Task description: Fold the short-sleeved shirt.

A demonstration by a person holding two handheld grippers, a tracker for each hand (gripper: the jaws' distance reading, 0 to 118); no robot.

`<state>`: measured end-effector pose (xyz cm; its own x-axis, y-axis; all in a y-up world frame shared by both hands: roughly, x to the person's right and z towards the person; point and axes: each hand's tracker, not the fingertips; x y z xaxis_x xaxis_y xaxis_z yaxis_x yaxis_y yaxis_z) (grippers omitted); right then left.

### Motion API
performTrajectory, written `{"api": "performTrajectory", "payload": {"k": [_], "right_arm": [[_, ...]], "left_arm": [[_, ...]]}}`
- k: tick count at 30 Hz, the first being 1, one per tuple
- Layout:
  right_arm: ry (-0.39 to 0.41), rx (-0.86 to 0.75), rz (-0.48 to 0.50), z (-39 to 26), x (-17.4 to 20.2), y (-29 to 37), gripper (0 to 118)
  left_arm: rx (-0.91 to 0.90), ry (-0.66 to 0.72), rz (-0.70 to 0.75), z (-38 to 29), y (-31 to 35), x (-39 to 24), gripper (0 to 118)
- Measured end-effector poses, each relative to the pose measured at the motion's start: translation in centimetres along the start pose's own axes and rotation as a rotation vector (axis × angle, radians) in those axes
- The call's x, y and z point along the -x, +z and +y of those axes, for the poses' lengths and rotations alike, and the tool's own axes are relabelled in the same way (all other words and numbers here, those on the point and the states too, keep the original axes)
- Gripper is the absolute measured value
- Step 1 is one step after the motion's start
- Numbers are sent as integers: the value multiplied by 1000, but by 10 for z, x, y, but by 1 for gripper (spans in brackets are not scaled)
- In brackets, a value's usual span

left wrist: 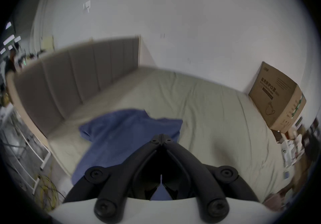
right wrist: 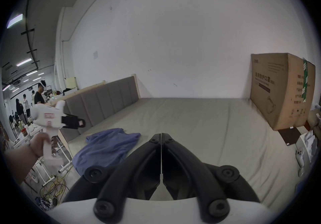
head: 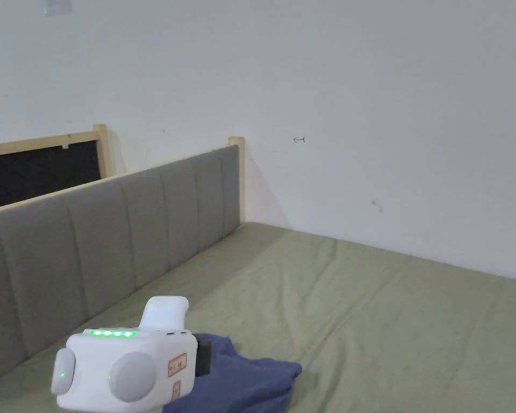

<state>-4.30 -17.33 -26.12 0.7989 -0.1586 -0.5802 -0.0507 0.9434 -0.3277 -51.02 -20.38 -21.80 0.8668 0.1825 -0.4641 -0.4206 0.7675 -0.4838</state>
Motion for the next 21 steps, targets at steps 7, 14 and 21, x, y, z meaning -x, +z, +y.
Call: {"api": "performTrajectory", "payload": {"k": [7,14,21], "right_arm": [[-4,129,-64,-22,-23,-23,0],[-34,239,-82,-41,-34,-43,0],[-42,292,-55,-53,-32,-53,0]], "left_arm": [[281,91,33,-14,-139,37,115],[483,126,48,-50,-231,47,111],[520,1,129,-58,-239,30,118]]}}
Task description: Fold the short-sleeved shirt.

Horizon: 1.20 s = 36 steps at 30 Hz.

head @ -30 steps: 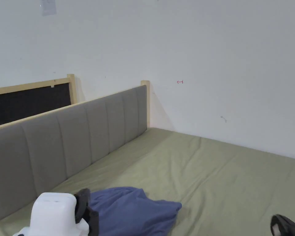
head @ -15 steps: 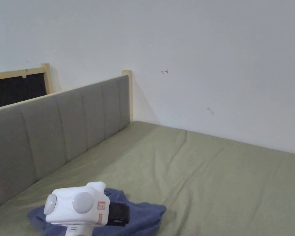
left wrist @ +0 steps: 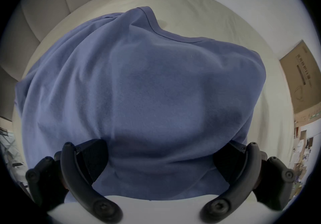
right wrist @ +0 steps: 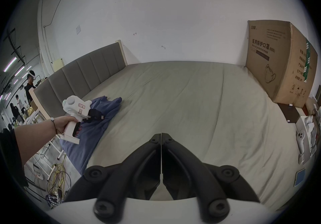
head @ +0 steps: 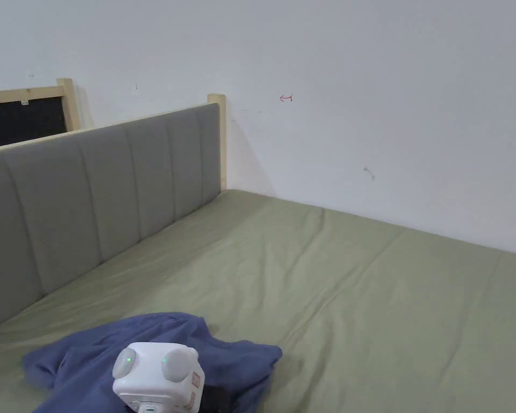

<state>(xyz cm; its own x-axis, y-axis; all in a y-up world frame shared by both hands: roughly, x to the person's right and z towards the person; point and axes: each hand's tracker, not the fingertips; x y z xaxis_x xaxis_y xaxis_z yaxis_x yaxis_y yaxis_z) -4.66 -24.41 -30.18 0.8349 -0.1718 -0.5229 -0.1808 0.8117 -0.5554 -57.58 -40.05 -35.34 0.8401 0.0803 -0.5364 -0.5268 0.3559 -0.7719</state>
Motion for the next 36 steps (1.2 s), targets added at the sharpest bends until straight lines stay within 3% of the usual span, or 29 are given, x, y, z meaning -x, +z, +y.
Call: {"api": "performTrajectory", "payload": {"k": [4,5,6,7,8,9,11,14,17,23,29,36], "right_arm": [[7,6,14,1,6,2,0],[10,5,17,1,7,4,0],[13,3,20,2,8,6,0],[16,1,22,2,9,8,0],[19,-4,22,2,9,11,0],[20,-7,21,3,9,13,0],[15,-11,23,4,8,19,0],[6,-24,28,7,7,29,0],[7,-59,21,10,6,44,0],[13,-166,1,16,-1,77,0],[-10,-329,-32,24,-8,120,0],[-26,-439,-128,23,-34,171,0]], "left_arm": [[-5,-23,22,-8,5,-4,117],[-11,-26,17,-11,11,-2,113],[-29,-17,17,-12,12,-1,102],[-51,-8,18,-13,16,1,84],[-109,4,21,-16,26,3,57],[-155,7,19,-18,37,6,4],[-191,-2,74,-24,54,15,3],[-266,13,-15,-29,89,36,3],[-377,-93,68,-27,146,39,3],[-619,-161,-56,-38,284,19,3],[-834,-450,-268,-64,393,-87,3],[-828,-578,-644,-90,435,-228,3]]}}
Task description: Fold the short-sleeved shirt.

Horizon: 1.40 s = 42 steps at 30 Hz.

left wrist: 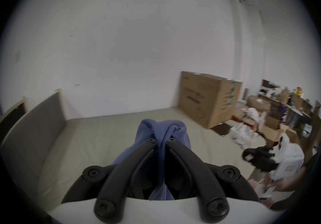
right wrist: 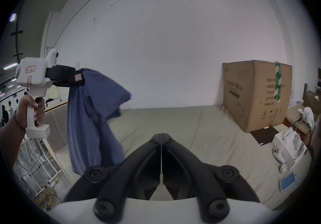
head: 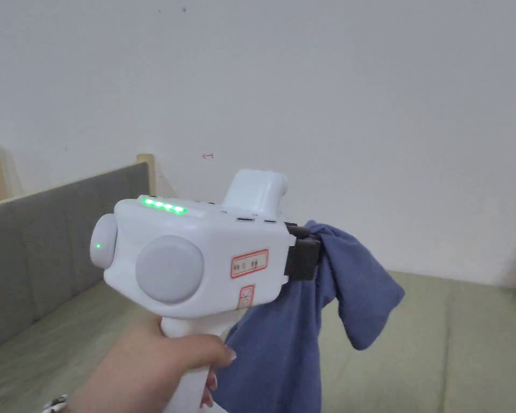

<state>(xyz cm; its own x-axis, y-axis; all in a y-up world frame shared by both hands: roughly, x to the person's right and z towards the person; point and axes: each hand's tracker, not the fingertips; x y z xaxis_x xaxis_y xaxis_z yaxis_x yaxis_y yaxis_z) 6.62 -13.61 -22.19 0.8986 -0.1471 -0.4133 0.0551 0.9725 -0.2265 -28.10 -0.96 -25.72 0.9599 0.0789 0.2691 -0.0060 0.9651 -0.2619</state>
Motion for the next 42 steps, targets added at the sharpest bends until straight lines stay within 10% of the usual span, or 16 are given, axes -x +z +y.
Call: {"api": "performTrajectory", "payload": {"k": [7,12,16,17,20,29,32,36,42], "right_arm": [[-47,-34,-165,-1,-55,29,0],[14,169,-242,-41,-89,14,0],[-116,280,-236,-82,-108,9,0],[-143,292,-237,-87,-111,8,0],[-147,310,-240,-89,-113,2,0],[-105,217,-184,-62,-87,-6,0],[-71,108,-162,-51,-73,2,0],[-2,-70,-188,-50,-56,18,0],[-31,-148,-222,-52,-48,31,0]], "left_arm": [[185,144,-228,-41,-107,-68,3],[586,187,-121,-166,-193,-65,3],[810,382,-3,-259,-220,-41,5],[808,408,30,-276,-217,-37,11],[805,491,11,-299,-215,-27,87],[521,501,-42,-216,-144,-12,94],[272,392,62,-187,-82,-16,86],[-55,242,246,-191,-3,-39,6],[-194,170,407,-217,53,-66,0]]}}
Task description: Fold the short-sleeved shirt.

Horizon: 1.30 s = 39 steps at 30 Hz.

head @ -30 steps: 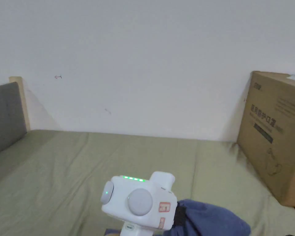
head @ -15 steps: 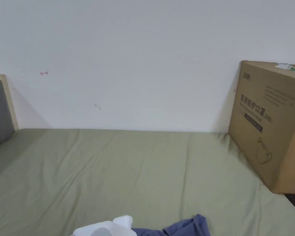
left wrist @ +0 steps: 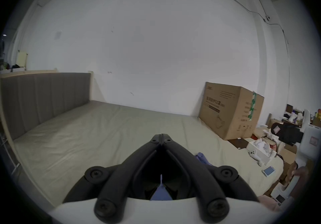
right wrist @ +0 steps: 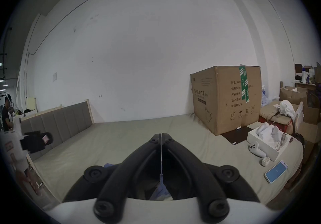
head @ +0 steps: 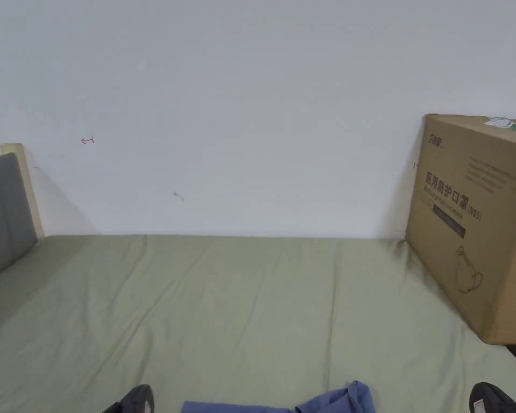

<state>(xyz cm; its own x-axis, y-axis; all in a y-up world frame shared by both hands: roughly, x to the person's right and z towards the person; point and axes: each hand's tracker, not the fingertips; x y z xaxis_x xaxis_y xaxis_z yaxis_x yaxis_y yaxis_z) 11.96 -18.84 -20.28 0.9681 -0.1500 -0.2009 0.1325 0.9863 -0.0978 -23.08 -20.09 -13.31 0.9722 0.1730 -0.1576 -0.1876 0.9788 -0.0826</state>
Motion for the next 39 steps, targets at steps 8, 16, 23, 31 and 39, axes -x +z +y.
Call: {"api": "performTrajectory", "payload": {"k": [8,16,23,31,39], "right_arm": [[-12,36,-7,2,-2,-9,0],[-6,126,38,1,1,-34,0],[4,243,34,-21,-4,-68,0],[14,344,4,-42,-15,-99,0],[-114,587,128,-52,-36,-177,0]], "left_arm": [[35,-9,1,15,-12,9,0],[647,181,-135,13,-223,64,0],[876,126,-25,-77,-346,88,115],[967,-125,31,-160,-378,65,116],[793,-161,-161,-135,-306,29,2]]}}
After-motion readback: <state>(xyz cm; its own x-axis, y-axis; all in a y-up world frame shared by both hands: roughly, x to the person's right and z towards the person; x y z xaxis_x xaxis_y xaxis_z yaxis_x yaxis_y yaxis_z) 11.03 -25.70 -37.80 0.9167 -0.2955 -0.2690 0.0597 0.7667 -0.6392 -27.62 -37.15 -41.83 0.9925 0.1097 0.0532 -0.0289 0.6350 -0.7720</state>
